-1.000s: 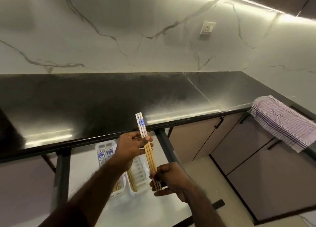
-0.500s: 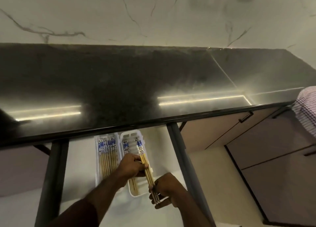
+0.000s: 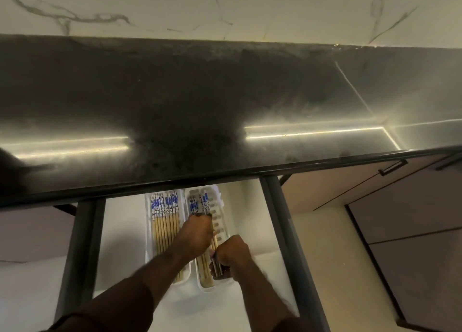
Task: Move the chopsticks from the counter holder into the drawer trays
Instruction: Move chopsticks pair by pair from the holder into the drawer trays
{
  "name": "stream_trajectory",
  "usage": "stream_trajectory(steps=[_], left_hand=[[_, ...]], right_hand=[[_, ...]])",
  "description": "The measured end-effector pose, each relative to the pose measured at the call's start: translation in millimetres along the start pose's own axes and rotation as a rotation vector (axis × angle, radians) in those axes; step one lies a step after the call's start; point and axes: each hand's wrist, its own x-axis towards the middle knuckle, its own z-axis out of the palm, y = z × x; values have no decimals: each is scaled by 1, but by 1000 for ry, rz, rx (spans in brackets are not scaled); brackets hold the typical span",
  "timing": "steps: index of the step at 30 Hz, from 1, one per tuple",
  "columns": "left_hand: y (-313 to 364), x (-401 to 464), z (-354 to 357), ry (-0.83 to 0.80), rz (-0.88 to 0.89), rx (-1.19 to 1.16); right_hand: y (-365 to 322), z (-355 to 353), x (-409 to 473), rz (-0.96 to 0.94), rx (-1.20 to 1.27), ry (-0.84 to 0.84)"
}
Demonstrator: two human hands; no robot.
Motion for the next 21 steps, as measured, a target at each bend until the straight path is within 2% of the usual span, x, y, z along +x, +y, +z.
stream_trajectory(steps=[2, 4, 7, 13, 17, 21], left_hand=[[-4, 3, 4, -16, 54, 138], [-7, 5, 9, -15, 94, 261], [-15, 10, 16, -60, 128, 403], [-26, 16, 22, -69, 210, 732], [-33, 19, 30, -148, 164, 641], [-39, 22, 36, -143, 163, 616]], right_hand=[[-2, 5, 0, -5, 9, 14], [-17, -4, -38, -20, -6, 46], [-38, -21, -95, -73, -183, 87], [-32, -5, -102, -139, -336, 133], [-29, 2, -101, -149, -367, 178], [-23, 6, -99, -172, -329, 204]])
